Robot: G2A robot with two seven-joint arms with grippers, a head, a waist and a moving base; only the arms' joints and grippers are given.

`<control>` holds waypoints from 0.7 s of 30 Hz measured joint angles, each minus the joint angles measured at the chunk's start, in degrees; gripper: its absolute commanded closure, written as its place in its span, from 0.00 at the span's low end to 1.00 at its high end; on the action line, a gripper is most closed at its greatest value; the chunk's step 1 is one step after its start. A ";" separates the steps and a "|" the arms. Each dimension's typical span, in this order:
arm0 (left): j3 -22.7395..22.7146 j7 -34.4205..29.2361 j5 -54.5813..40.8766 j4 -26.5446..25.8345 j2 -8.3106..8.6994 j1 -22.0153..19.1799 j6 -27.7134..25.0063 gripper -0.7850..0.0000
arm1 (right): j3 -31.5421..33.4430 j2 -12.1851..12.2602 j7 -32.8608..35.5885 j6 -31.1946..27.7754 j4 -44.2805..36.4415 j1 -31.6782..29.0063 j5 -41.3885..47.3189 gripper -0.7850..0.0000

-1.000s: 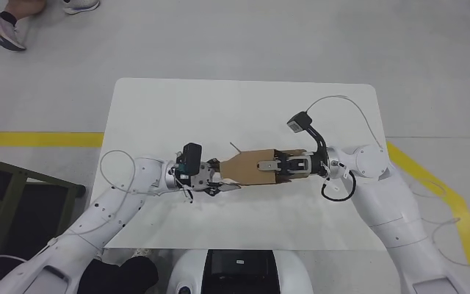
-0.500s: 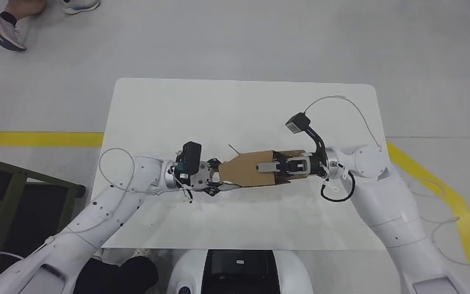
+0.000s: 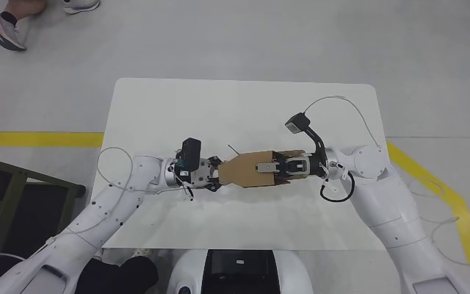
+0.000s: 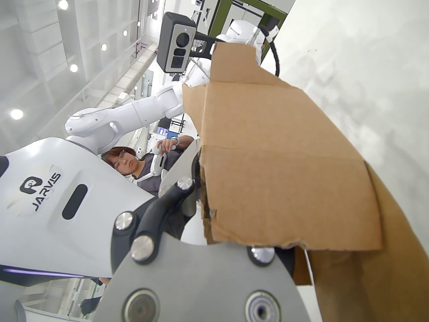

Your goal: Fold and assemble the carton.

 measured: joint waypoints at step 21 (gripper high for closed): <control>-2.06 -3.80 1.11 -3.06 -0.90 1.97 1.02 0.96 | -0.48 0.04 -0.01 -0.23 0.38 0.29 0.29 1.00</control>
